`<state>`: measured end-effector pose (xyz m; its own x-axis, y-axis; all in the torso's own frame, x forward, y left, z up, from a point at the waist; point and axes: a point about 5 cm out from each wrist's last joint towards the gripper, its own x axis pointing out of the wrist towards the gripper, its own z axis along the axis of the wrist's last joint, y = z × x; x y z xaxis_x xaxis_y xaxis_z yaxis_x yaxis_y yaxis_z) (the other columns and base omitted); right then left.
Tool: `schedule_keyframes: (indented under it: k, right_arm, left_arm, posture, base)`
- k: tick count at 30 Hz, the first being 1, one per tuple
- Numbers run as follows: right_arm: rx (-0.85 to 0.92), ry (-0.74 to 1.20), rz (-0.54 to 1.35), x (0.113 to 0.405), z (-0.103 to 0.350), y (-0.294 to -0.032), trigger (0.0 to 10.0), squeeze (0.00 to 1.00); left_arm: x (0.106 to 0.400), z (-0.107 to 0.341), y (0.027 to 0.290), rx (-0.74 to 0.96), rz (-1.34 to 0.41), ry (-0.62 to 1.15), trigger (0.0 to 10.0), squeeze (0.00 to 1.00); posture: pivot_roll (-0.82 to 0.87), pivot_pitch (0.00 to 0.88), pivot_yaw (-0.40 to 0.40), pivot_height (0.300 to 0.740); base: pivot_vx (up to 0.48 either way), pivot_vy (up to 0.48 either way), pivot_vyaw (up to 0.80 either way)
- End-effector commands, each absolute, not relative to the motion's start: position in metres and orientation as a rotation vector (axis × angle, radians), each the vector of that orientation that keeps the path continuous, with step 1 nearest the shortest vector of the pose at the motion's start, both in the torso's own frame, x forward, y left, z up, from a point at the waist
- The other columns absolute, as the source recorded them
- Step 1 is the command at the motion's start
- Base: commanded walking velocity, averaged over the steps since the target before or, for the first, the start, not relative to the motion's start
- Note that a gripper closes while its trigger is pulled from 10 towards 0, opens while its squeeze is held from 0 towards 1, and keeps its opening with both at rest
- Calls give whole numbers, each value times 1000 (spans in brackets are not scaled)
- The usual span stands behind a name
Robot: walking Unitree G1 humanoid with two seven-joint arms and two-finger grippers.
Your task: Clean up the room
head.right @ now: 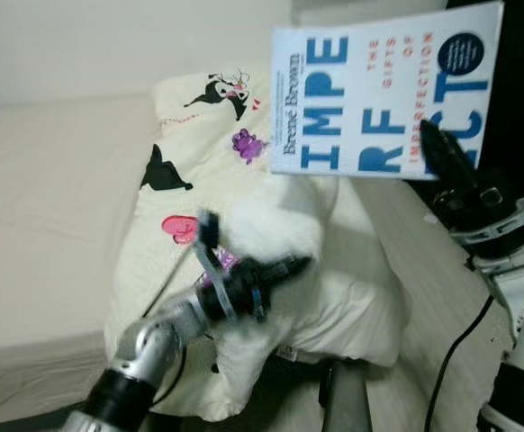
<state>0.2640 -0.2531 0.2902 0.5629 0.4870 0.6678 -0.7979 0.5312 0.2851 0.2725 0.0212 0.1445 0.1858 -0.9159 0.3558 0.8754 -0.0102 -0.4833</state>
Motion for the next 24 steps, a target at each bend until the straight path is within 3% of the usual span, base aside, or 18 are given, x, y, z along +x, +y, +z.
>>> schedule_keyframes:
  k: [1,2,4,5,6,7,14,15,19,24]
  right_arm:
    - [599,-614,831,259,301,-254,0,0]
    - [598,-615,831,260,303,-253,0,0]
    - [598,-615,831,260,303,-253,0,0]
    - [596,-612,826,262,304,-252,0,0]
    - [598,-609,820,265,303,-251,0,0]
    - [600,-606,815,266,303,-251,0,0]
    - [608,-579,799,270,297,-249,0,0]
    - [610,-576,797,270,296,-248,0,0]
    - [611,-575,798,271,295,-248,0,0]
    - [610,-573,798,272,295,-247,0,0]
  left_arm:
    - [264,146,10,-687,-1488,82,0,0]
    - [256,143,-3,-679,-1525,111,0,0]
    - [256,143,-3,-679,-1525,111,0,0]
    - [248,137,-18,-630,-1545,147,2157,0]
    - [241,132,-33,-588,-1553,178,6431,0]
    - [237,128,-42,-563,-1551,197,10000,0]
    - [250,122,-55,-537,-1371,240,10000,0]
    - [256,122,-52,-562,-1314,245,10000,1000]
    - [275,130,-41,-639,-1145,207,10000,1000]
    - [279,133,-39,-667,-1108,204,10000,1000]
  posture:
    - [-69,73,9,417]
    - [-67,71,7,417]
    - [-67,71,7,417]
    - [-67,69,9,417]
    - [-70,70,12,417]
    - [-70,70,12,417]
    - [-70,64,14,417]
    - [-70,63,16,417]
    - [-64,59,19,417]
    - [-64,59,19,417]
  base:
    - [0,0,0]
    - [0,0,0]
    - [0,0,0]
    - [0,0,0]
    - [0,0,0]
    - [0,0,0]
    - [0,0,0]
    - [0,0,0]
    - [0,0,0]
    - [0,0,0]
